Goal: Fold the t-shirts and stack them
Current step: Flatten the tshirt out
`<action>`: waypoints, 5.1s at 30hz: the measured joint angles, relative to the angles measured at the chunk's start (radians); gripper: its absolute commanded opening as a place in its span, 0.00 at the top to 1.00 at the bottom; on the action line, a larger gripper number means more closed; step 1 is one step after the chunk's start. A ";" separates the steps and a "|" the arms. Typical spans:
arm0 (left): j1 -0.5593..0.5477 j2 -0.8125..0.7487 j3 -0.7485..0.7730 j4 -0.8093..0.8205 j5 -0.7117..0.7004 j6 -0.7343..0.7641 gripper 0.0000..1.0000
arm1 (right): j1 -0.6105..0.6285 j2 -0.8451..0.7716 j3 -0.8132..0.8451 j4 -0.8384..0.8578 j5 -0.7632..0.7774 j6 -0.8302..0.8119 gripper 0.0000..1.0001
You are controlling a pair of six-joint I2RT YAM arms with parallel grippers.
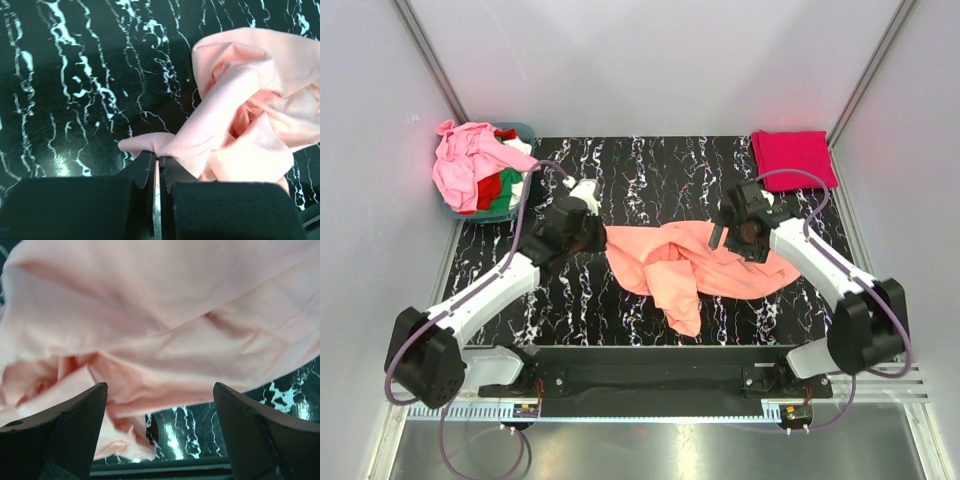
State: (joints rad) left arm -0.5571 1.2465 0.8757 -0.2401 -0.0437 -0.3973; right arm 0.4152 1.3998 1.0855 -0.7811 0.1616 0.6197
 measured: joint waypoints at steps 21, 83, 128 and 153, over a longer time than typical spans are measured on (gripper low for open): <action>0.291 -0.237 -0.061 -0.244 0.045 -0.048 1.00 | -0.468 0.117 -0.021 0.084 -0.156 -0.032 0.26; 0.298 -0.302 0.209 -0.374 0.070 -0.039 1.00 | -0.672 -0.079 0.201 0.056 -0.418 -0.002 1.00; 0.318 0.011 1.207 -0.549 0.025 0.196 0.86 | -0.598 -0.130 0.707 0.014 -0.260 0.011 1.00; 0.213 0.079 0.354 -0.348 0.152 -0.028 0.01 | -0.423 -0.075 0.201 0.001 -0.184 -0.058 0.00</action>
State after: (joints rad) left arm -0.3439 1.3251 1.2297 -0.5877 0.1081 -0.4252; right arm -0.0082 1.3251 1.2865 -0.7799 -0.0223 0.5617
